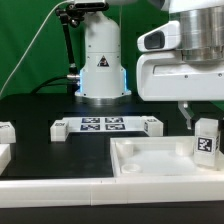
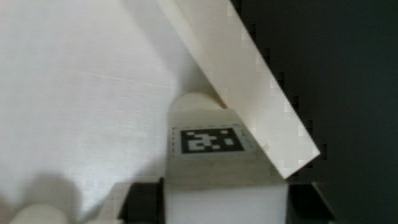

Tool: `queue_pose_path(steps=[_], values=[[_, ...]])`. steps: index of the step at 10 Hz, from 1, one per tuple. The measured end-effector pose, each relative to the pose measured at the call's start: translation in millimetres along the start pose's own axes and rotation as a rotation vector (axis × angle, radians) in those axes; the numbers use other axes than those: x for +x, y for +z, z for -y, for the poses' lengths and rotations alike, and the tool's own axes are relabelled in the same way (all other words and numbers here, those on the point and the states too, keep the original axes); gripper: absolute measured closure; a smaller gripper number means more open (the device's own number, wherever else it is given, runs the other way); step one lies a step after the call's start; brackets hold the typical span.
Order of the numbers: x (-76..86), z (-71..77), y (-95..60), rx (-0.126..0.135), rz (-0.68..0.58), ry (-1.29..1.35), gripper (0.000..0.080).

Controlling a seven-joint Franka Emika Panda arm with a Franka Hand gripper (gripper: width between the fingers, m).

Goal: Assemble one leg

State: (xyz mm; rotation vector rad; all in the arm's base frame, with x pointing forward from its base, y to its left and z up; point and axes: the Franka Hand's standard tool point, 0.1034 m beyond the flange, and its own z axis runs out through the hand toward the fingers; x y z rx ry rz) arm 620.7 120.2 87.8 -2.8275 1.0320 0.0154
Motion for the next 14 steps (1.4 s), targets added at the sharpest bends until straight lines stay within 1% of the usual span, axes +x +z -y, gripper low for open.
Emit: queue_pose_path(steps=[2,4,5,7,8,9,10,11,12,14], values=[[-0.3,0.6,0.3,0.006,0.000,0.274,0.0506],[-1.3,1.6,0.6,0.009,0.007,0.474,0.0506],[1.7,-0.4,0.5,0.023,0.024,0.518,0.0506],[-1.1,2.1,0.8,0.027,0.031,0.586,0.0506],[-1.1,1.9,0.8,0.026,0.032,0.535,0.0341],[-2.0,2.9,0.2,0.023,0.035,0.522,0.0219],[-4.0,4.9,-0.3,0.019,0.035,0.468,0.0219],[-6.7,6.8,-0.8,0.014,0.041,0.354,0.0164],[-8.0,7.9,-1.8,0.010,0.047,0.264,0.0154],[-5.2,7.6,-1.3,0.011,0.040,0.000,0.0151]])
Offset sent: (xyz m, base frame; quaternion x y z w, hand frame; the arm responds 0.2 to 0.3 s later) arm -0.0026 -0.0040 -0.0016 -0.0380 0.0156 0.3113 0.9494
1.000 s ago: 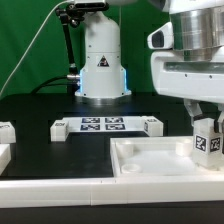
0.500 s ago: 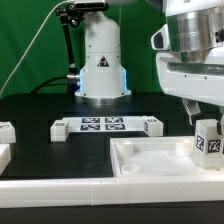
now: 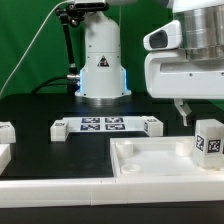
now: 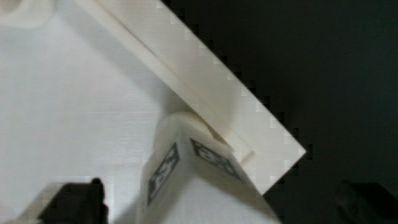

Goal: Assemble one leg

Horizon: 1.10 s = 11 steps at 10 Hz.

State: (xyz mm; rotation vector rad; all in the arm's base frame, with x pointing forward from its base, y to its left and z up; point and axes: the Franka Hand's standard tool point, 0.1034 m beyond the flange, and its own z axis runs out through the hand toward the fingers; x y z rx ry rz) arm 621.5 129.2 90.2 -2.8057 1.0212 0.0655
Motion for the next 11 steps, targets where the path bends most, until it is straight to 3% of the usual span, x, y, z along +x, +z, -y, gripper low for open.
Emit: queue_pose_path(steps=[3,7,9,11], values=[[1.6,-2.2,2.1,-0.029,-0.015,-0.264,0.0151],[1.1,-7.3,-0.3,-0.130,-0.005,-0.642,0.0151],[2.2,-8.2,-0.4,-0.130,-0.003,-0.669,0.0151],[2.0,-8.1,-0.3,-0.130,-0.003,-0.669,0.0416]])
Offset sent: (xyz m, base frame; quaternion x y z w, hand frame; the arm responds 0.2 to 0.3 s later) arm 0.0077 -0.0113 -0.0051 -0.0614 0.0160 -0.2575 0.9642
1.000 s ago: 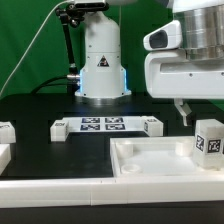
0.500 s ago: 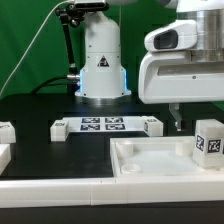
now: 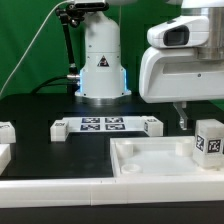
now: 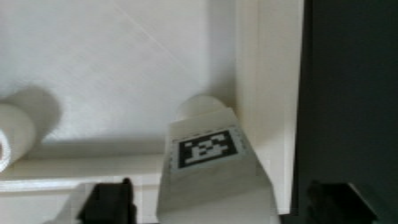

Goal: Assemble one leg

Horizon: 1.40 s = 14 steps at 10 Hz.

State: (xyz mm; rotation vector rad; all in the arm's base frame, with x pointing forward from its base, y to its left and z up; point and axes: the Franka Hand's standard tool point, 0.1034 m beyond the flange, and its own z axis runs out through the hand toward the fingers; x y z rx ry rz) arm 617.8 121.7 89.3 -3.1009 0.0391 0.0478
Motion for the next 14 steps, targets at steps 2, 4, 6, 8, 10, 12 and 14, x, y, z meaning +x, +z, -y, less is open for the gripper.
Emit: queue_pose_path(steps=[2,4,6,8,10,12,14], values=[[0.0,-0.1,0.0,0.000,0.000,0.000,0.0511],[0.1,-0.1,0.0,0.001,0.000,0.013,0.0511],[1.1,-3.2,-0.9,0.040,-0.023,0.099,0.0511],[0.0,-2.2,1.3,0.081,-0.046,0.413,0.0509],[-0.7,0.8,2.3,0.100,-0.046,0.700,0.0509],[-1.0,6.6,3.5,0.111,-0.036,0.968,0.0508],[-1.4,12.6,4.3,0.111,-0.029,1.178,0.0508]])
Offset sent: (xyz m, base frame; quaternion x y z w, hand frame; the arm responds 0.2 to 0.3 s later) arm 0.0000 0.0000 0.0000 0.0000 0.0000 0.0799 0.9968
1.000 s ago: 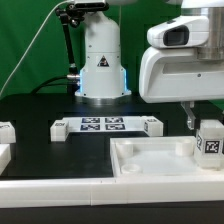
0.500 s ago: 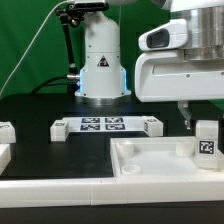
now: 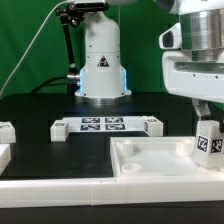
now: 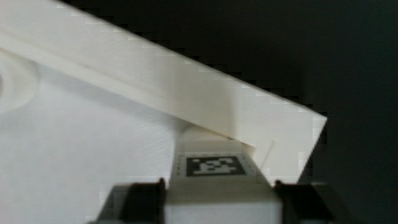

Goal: Assemble one leg

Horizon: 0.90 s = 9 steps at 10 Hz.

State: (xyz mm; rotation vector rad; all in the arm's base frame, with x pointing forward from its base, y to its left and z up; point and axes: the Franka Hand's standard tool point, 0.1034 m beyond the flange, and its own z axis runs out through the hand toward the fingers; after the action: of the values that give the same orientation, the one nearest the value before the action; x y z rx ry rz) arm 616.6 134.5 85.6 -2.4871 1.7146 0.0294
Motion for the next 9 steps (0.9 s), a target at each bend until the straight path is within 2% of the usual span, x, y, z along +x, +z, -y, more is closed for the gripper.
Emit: queue_pose_path(steps=[1,3,4,5,6,9], values=[[0.4,0.2,0.0,-0.008,0.002,0.001,0.0508],[-0.9,0.5,0.2,-0.004,0.009,0.049,0.0508],[-0.3,0.1,0.1,-0.006,0.010,-0.016,0.0329],[1.8,-1.0,-0.9,-0.018,0.016,-0.069,0.0192],[3.7,-1.4,-0.7,-0.021,0.016,-0.183,0.0163],[6.6,-4.8,0.4,-0.032,0.021,-0.561,0.0152]])
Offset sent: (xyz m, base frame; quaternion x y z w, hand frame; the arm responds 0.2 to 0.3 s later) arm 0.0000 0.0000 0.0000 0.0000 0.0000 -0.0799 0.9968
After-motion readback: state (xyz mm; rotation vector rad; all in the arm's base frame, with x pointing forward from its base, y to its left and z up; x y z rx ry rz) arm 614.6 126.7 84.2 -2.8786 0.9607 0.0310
